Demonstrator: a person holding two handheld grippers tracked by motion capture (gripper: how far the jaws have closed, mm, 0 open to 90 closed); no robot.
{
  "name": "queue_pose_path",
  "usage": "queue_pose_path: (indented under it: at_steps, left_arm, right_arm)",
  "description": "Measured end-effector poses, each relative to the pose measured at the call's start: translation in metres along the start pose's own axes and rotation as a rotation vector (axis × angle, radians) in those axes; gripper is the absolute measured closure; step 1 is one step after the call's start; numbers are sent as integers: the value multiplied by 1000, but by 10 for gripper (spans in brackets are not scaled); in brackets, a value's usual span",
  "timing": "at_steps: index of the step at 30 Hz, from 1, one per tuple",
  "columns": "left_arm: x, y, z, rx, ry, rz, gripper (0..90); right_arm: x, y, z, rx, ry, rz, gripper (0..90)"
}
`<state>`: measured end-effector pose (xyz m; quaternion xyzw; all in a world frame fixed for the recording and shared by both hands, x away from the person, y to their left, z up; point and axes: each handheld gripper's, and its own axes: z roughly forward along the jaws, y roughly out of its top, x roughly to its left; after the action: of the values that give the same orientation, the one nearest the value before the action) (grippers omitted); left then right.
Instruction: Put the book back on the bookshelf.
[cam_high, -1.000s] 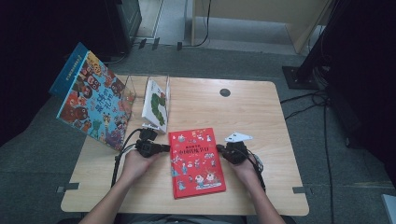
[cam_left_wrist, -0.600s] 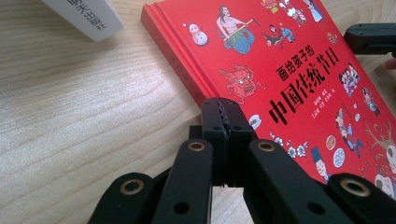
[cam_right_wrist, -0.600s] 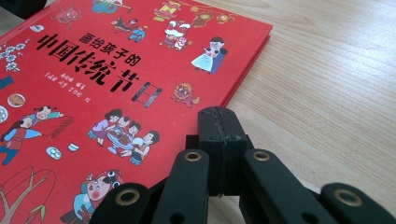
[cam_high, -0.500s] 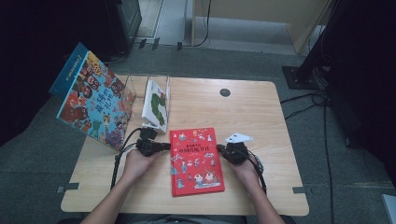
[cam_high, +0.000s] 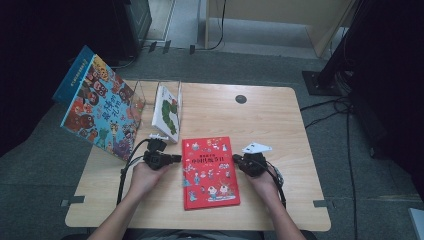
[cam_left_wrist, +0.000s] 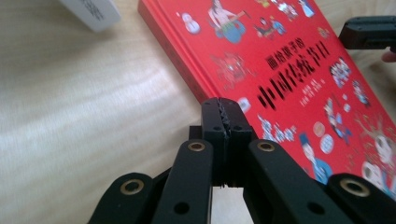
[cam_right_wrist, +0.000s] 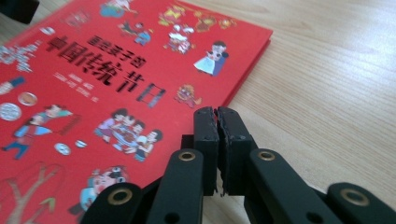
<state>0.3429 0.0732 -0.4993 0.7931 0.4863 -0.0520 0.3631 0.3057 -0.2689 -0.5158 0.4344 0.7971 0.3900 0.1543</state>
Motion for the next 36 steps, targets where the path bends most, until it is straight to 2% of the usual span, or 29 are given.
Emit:
queue_pose_path:
  at_steps: [6,10,13,18,21,24,27,30,34,36]
  left_arm:
    - [-11,-12,-5,13,-15,-4,900]
    - [-16,-17,-4,24,-19,3,899]
    - [-18,-21,-2,30,-40,0,897]
    - [-21,-25,-1,28,-16,-3,899]
    - [-22,-27,-1,40,-8,-3,899]
    - [-25,-27,-2,52,-3,-3,898]
    - [-26,-28,-2,59,8,-9,898]
    - [-27,-30,-2,61,17,-13,898]
    - [-30,-31,1,50,7,-17,900]
    - [-33,-31,4,46,6,-7,900]
  right_arm:
    - [7,0,-9,-9,30,17,812]
    - [9,-2,-12,3,39,26,790]
    - [10,-3,-13,17,45,35,776]
    - [11,-2,-14,32,65,71,723]
    - [11,-1,-14,61,91,113,696]
    - [9,1,-14,97,130,178,679]
    - [7,3,-12,154,141,232,650]
    - [-1,5,-9,197,177,324,649]
    - [-8,10,-7,247,200,390,633]
    - [-10,14,-6,265,189,413,625]
